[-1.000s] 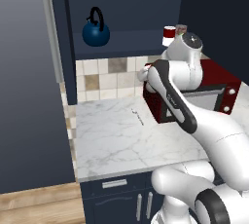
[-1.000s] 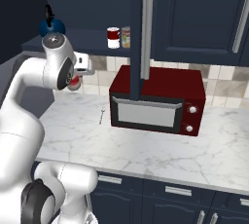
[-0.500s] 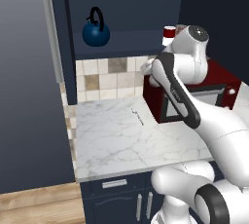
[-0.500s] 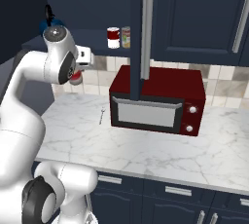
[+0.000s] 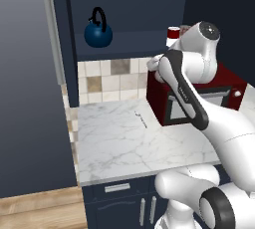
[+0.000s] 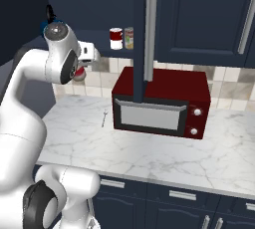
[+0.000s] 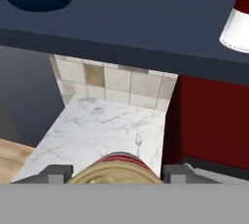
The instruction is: Pick the cans from the counter and place them in their designated side in the cabinet.
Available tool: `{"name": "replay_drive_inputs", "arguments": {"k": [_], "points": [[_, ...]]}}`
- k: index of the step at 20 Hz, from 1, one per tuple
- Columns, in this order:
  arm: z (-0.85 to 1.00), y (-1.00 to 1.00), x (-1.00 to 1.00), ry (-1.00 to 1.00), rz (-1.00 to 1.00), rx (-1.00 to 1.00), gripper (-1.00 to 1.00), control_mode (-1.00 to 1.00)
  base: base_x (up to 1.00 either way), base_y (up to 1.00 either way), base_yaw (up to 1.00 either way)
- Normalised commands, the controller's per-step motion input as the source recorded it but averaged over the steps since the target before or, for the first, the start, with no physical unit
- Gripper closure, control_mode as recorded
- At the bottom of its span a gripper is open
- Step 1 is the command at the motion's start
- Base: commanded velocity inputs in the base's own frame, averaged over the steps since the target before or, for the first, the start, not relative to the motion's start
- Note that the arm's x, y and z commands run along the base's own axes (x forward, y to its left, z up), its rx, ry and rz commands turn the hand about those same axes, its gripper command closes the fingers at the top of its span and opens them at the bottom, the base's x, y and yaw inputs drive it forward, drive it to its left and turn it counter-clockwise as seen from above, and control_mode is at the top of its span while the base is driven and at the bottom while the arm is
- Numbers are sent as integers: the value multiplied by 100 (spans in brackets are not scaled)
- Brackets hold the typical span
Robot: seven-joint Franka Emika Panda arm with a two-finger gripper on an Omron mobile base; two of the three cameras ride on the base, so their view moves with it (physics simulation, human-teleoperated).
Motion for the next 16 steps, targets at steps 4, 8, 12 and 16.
{"name": "replay_drive_inputs", "arguments": {"k": [4,8,12,16], "points": [[22,-6,-2,-8,0,0,100,-100,0,0,0],[23,-4,-5,-8,0,0,100,-100,0,0,0],[21,-2,-2,-7,0,0,100,-100,0,0,0],[19,-2,0,-3,0,0,100,-100,0,0,0]]}}
